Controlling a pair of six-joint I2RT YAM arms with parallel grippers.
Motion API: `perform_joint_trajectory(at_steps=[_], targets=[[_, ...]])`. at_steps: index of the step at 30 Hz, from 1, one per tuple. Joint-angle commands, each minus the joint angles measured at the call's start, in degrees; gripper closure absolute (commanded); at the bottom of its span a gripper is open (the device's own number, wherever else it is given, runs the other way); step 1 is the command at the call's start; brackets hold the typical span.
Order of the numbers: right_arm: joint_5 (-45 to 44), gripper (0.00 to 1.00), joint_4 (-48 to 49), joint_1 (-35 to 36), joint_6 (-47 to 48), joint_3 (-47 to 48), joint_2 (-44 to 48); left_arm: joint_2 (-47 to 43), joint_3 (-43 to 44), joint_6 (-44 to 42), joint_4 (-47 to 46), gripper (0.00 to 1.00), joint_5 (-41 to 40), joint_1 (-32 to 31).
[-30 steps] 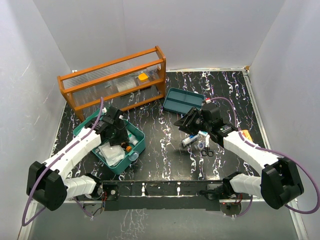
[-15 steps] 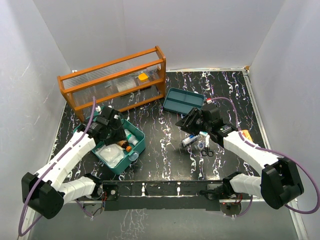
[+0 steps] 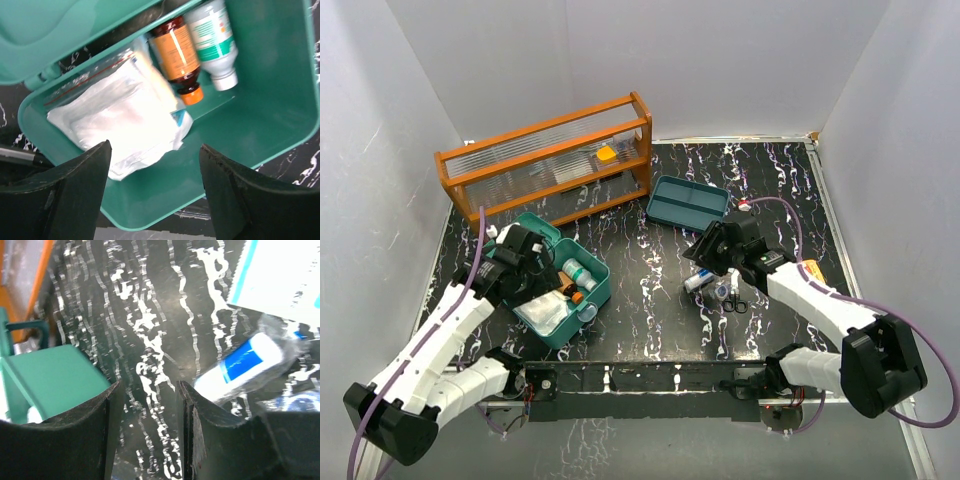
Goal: Organize the medicine kit
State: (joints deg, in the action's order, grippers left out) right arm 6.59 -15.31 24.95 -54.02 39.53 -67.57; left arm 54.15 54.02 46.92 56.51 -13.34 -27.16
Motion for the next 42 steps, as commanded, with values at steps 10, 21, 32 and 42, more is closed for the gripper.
perform_joint_trajectory(at_steps=[10, 21, 32, 42], targets=[[-13.4, 0.57, -8.4, -2.1, 4.8, 4.2, -4.7, 0.0, -5.5, 5.8, 1.0, 0.26, -5.3, 0.3], [-7.2, 0.54, -6.0, -2.1, 5.7, 5.7, -12.4, 1.5, -11.7, 10.3, -5.1, 0.18, -8.0, 0.4], [-4.3, 0.56, -3.1, -2.1, 7.6, 6.5, -17.7, 0.5, -4.7, 9.8, -0.1, 0.16, -14.2, 0.4], [-1.1, 0.77, -1.4, -2.0, 8.6, 6.1, -16.1, 1.5, 5.6, -0.9, -2.8, 0.16, -5.6, 0.4]])
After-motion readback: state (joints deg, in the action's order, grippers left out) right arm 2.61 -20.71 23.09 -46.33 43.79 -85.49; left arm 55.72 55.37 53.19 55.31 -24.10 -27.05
